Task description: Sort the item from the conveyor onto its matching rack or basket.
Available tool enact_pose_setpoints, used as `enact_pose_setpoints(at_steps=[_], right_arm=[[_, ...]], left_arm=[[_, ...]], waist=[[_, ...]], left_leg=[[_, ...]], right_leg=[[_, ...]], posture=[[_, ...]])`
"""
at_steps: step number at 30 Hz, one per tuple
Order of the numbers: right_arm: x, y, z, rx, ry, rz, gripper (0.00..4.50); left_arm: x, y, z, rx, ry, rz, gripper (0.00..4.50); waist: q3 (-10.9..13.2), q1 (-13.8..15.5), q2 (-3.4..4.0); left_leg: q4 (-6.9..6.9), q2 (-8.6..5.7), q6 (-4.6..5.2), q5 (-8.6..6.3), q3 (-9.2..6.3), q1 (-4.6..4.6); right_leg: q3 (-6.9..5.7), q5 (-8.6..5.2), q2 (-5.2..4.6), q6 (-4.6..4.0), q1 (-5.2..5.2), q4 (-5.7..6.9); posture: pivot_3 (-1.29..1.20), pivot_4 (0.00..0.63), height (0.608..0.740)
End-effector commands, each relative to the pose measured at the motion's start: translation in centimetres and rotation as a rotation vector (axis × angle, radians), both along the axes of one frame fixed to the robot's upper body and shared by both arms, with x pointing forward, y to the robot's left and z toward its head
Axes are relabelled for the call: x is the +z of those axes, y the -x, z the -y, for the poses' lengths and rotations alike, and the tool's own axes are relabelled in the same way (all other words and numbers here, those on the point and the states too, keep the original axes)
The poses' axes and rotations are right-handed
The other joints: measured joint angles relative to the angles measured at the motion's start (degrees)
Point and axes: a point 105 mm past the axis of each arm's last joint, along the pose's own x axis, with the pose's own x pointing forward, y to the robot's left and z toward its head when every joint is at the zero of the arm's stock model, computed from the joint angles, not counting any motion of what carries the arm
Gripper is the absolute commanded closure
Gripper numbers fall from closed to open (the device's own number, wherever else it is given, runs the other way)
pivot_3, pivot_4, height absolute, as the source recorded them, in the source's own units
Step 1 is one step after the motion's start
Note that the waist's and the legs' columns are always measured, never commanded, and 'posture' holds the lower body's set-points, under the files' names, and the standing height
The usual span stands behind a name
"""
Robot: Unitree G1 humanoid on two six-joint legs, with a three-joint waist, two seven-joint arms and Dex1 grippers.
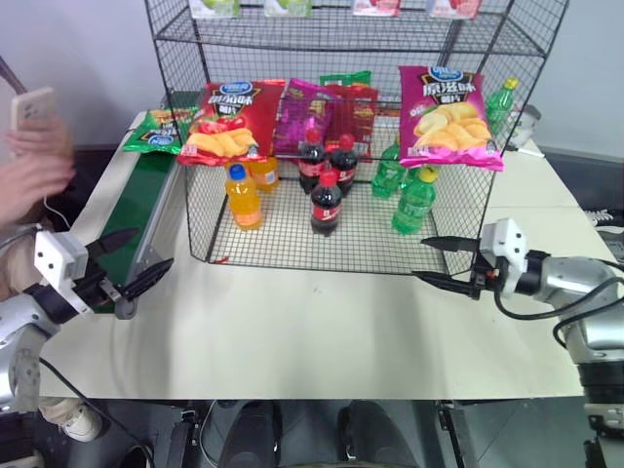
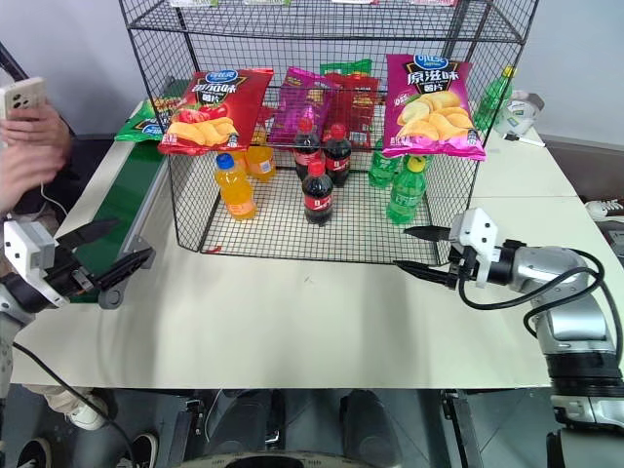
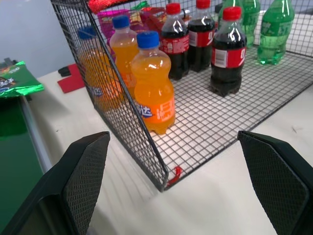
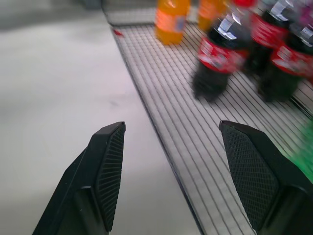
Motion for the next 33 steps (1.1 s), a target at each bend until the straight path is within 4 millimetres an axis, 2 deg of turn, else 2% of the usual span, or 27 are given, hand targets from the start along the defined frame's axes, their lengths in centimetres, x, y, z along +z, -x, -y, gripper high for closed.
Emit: enact_pose_setpoints(at_steps=[1, 5, 9, 10, 13, 15, 18, 22, 27, 30, 33], right_arm=[[1.0, 0.1, -1.2, 0.043, -0.026, 0.023, 1.32], [1.7, 1.0, -3.1, 0.142, -0.138, -0.079, 1.32], [2.7, 1.5, -5.4, 0.243, -0.208, -0.098, 0.1], [2.6, 1.9, -6.1, 0.28, -0.22, -0.114, 0.01], [1.9, 2.2, -7.8, 0.323, -0.221, -0.11, 0.01], [1.5, 2.1, -8.5, 0.331, -0.198, -0.084, 0.01], [1.3, 1.9, -8.9, 0.337, -0.19, -0.069, 0.01], [1.5, 1.5, -9.4, 0.345, -0.196, -0.048, 0.01], [1.0, 1.4, -10.2, 0.361, -0.195, -0.047, 0.01], [1.1, 1.1, -10.6, 0.364, -0.204, -0.049, 0.01], [1.3, 0.9, -10.6, 0.366, -0.199, -0.038, 0.01]], left_arm=[[1.8, 0.7, -0.8, 0.045, -0.043, 0.09, 0.0], [2.0, 1.4, -1.7, 0.089, -0.066, 0.103, 0.0], [1.8, 2.5, -2.4, 0.139, -0.154, 0.129, 0.0], [1.6, 2.8, -2.6, 0.152, -0.214, 0.145, 0.0], [2.0, 3.5, -3.5, 0.21, -0.288, 0.184, 0.0], [1.7, 4.2, -3.8, 0.212, -0.405, 0.194, 0.0], [1.4, 4.9, -4.0, 0.2, -0.607, 0.23, 0.0], [1.2, 5.7, -4.6, 0.208, -0.795, 0.262, 0.0], [0.7, 6.6, -5.7, 0.261, -0.894, 0.272, 0.0], [-0.3, 7.2, -6.7, 0.289, -0.966, 0.246, 0.0], [-0.4, 7.3, -7.1, 0.321, -0.988, 0.266, 0.0]], waist=[[0.0, 0.0, 0.0], [0.0, -0.1, 0.0], [0.0, -0.1, 0.0], [0.0, -0.2, -0.01], [0.0, -0.1, -0.02], [0.0, -0.1, -0.02], [0.0, 0.2, -0.02], [0.0, 0.0, -0.04], [0.0, -0.2, -0.04], [0.0, -0.2, -0.04], [0.0, -0.2, -0.05]], left_leg=[[0.0, -0.01, 0.0, 0.0, 0.0, 0.0], [-0.02, 0.0, 0.01, 0.0, -0.01, 0.0], [-0.02, 0.01, 0.01, -0.01, -0.01, 0.0], [-0.02, 0.01, 0.01, -0.01, -0.02, 0.0], [-0.09, 0.02, 0.01, -0.01, -0.03, 0.0], [-0.09, 0.0, 0.01, -0.01, -0.03, -0.01], [-0.09, -0.05, 0.02, -0.02, -0.02, -0.05], [-0.1, -0.02, 0.02, -0.02, -0.02, -0.05], [-0.16, -0.02, 0.03, -0.03, -0.01, -0.06], [-0.18, -0.02, 0.03, -0.03, -0.01, -0.06], [-0.18, -0.02, 0.04, -0.04, -0.01, -0.06]], right_leg=[[0.0, 0.0, -0.01, 0.0, 0.0, 0.0], [-0.01, 0.0, -0.02, -0.01, -0.01, 0.0], [0.0, 0.0, -0.03, -0.01, 0.0, -0.01], [0.0, -0.01, -0.03, -0.01, -0.01, -0.01], [-0.02, -0.01, -0.04, -0.02, -0.02, -0.07], [-0.02, -0.01, -0.07, -0.03, -0.02, -0.07], [-0.03, -0.01, -0.13, -0.03, -0.05, -0.09], [-0.04, -0.01, -0.13, -0.04, -0.06, -0.1], [-0.03, -0.02, -0.13, -0.04, -0.08, -0.15], [-0.04, -0.01, -0.13, -0.04, -0.08, -0.15], [-0.04, -0.01, -0.14, -0.04, -0.08, -0.15]], posture=[[0.0, 0.15, 0.739], [0.0, 0.15, 0.739], [0.0, 0.15, 0.739], [0.0, 0.15, 0.739], [0.0, 0.15, 0.739], [0.0, 0.15, 0.739], [0.0, 0.15, 0.739], [0.0, 0.15, 0.739], [0.0, 0.15, 0.739], [0.0, 0.15, 0.739], [0.0, 0.15, 0.739]])
